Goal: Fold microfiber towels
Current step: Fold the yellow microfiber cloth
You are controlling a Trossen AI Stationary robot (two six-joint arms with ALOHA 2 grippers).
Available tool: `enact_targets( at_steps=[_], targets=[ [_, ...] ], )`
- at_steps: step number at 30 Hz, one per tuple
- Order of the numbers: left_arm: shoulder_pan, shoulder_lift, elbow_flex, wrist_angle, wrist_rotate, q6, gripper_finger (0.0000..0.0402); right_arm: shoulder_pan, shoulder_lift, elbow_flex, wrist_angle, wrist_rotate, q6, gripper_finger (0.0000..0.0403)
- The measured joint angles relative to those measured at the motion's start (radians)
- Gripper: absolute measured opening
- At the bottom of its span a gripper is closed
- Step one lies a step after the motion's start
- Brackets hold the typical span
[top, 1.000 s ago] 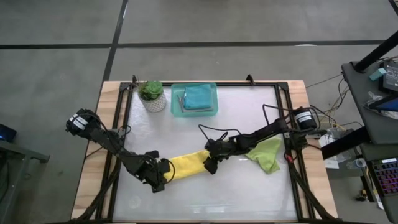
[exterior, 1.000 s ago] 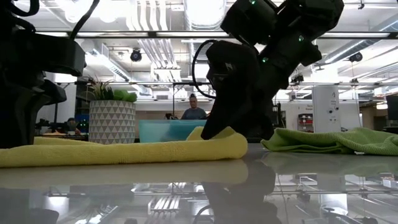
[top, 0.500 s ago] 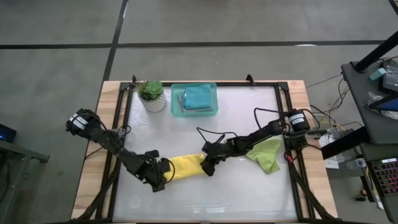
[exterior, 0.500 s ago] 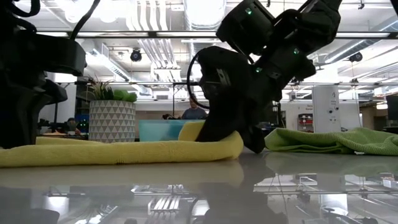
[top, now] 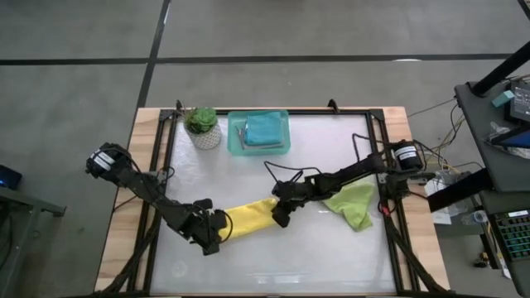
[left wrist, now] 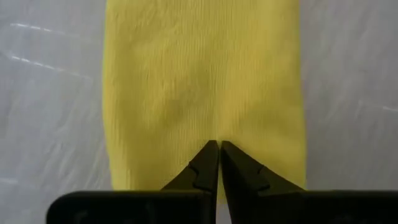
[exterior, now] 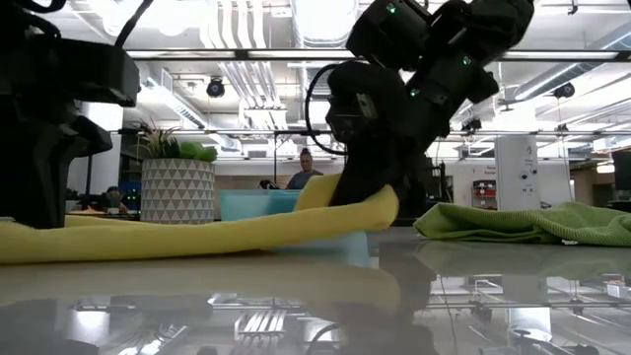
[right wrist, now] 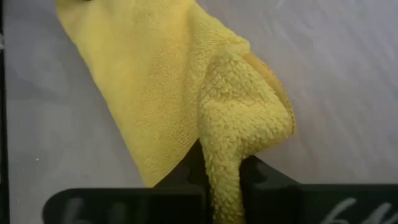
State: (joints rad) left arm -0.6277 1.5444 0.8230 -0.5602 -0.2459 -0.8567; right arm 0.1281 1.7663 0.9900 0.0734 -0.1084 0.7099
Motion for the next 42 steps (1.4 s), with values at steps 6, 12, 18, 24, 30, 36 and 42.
enact_targets(
  at_steps=[6,12,18,24,30,36,42],
  targets=[
    [0.0,-0.034,-0.001,-0.006,0.0,0.0,0.0005,-0.042,-0.059,0.058,-0.3,-0.006,-0.039,0.0013],
    [-0.001,-0.04,-0.019,0.026,-0.06,0.0,0.0005,-0.057,-0.06,0.084,-0.406,0.0,-0.04,0.0024],
    [0.0,-0.026,-0.04,0.181,-0.179,0.052,0.0005,-0.068,-0.062,0.084,-0.406,0.004,-0.03,0.0103],
    [0.002,-0.026,-0.045,0.195,-0.37,0.057,0.0005,-0.108,-0.095,0.084,-0.454,0.005,-0.069,0.0185],
    [0.007,0.011,-0.083,0.306,-0.46,0.053,0.0005,-0.137,-0.14,0.084,-0.497,0.064,-0.08,0.0218],
    [0.013,0.052,-0.105,0.347,-0.355,0.05,0.0005,-0.137,-0.172,0.084,-0.528,0.083,-0.081,0.0211],
    [0.013,0.066,-0.108,0.303,-0.207,-0.026,0.0005,-0.137,-0.175,0.084,-0.565,0.083,-0.075,0.0201]
  ],
)
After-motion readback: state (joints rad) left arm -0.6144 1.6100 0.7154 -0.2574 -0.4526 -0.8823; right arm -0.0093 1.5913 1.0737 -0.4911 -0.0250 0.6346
